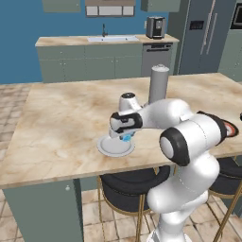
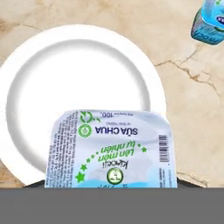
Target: Place two yogurt containers on each plate.
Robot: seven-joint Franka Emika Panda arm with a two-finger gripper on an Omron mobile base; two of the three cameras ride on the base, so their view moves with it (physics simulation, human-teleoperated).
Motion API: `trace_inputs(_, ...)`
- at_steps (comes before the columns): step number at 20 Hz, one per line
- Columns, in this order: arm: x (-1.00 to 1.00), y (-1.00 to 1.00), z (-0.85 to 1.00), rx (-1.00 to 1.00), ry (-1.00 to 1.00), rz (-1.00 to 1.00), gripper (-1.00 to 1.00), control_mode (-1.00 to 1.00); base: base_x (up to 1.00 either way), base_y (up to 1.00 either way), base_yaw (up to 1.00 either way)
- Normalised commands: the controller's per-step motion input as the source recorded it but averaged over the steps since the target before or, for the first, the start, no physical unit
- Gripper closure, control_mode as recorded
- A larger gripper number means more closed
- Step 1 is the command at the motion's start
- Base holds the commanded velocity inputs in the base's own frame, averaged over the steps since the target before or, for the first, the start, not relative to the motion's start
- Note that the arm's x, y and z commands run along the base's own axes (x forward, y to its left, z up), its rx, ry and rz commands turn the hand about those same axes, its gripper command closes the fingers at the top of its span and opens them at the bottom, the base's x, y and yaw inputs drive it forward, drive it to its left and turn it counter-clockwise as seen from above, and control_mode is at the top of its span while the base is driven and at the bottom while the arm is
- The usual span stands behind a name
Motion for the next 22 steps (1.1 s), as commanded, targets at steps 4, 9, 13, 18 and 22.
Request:
trace_inputs(4, 0.18, 0.69, -0.45, 0.00, 0.04, 0.04, -1.00, -1.00, 0.00, 0.00, 0.00)
trace_inputs(9, 0.05, 0.10, -0.18, 0.02, 0.00, 0.00, -1.00, -1.00, 0.00, 0.00, 0.00)
trace_inputs(13, 0.04, 0.00, 0.02, 0.00, 0.00, 0.00, -1.00, -1.00, 0.00, 0.00, 0.00)
trace_inputs(18, 0.16, 0.00, 0.12, 0.01, 0.00, 0.00, -1.00, -1.00, 0.00, 0.00, 0.00)
trace_inputs(22, 0.44, -0.33, 0.37, 0.07, -0.04, 0.02, -1.00, -1.00, 0.00, 0.00, 0.00)
